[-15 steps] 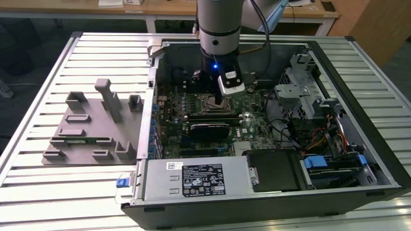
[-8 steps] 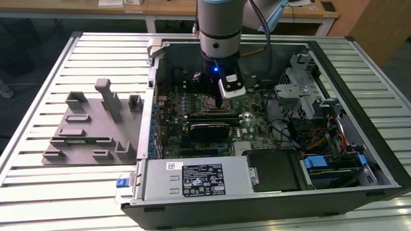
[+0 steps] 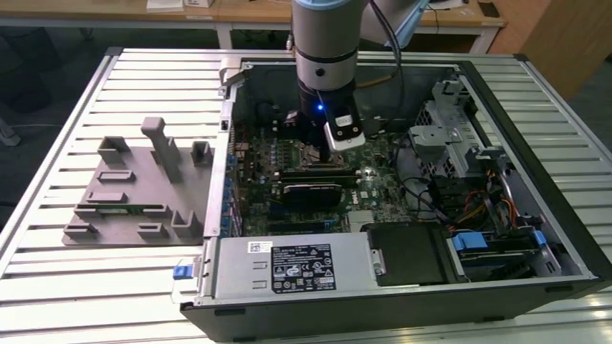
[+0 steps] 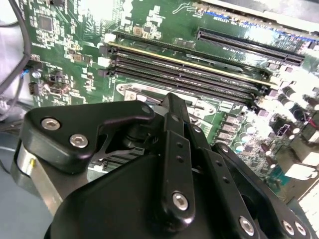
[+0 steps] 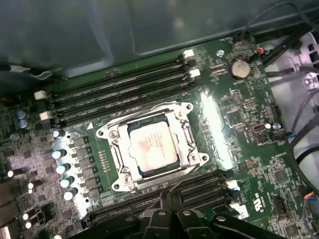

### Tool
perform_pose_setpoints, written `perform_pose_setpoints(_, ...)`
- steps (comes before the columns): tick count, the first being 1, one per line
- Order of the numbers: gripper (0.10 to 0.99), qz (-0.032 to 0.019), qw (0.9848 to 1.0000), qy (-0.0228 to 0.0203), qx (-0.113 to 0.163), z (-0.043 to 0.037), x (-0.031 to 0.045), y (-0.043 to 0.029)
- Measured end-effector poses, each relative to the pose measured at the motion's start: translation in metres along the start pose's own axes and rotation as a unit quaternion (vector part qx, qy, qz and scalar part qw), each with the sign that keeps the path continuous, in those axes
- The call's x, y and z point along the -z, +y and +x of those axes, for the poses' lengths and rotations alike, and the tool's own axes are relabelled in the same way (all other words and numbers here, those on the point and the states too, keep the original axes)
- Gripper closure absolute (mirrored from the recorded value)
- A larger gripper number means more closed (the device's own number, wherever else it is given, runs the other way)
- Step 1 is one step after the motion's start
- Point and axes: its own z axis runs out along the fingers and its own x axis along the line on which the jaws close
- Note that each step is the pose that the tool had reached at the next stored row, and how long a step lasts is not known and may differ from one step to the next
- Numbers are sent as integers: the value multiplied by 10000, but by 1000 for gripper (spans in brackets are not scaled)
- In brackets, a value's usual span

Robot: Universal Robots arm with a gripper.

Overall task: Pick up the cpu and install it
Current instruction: 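Install the second cpu locking lever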

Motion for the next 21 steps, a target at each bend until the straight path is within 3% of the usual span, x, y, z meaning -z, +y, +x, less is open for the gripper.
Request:
perform_pose_setpoints(8,980,-38,9982,46,594,28,-29,-11)
perform_pose_setpoints(14,980,-48,9975,55,700,138,-73,-52)
perform_pose_setpoints(21,980,-87,9974,70,709,186,-126,-102)
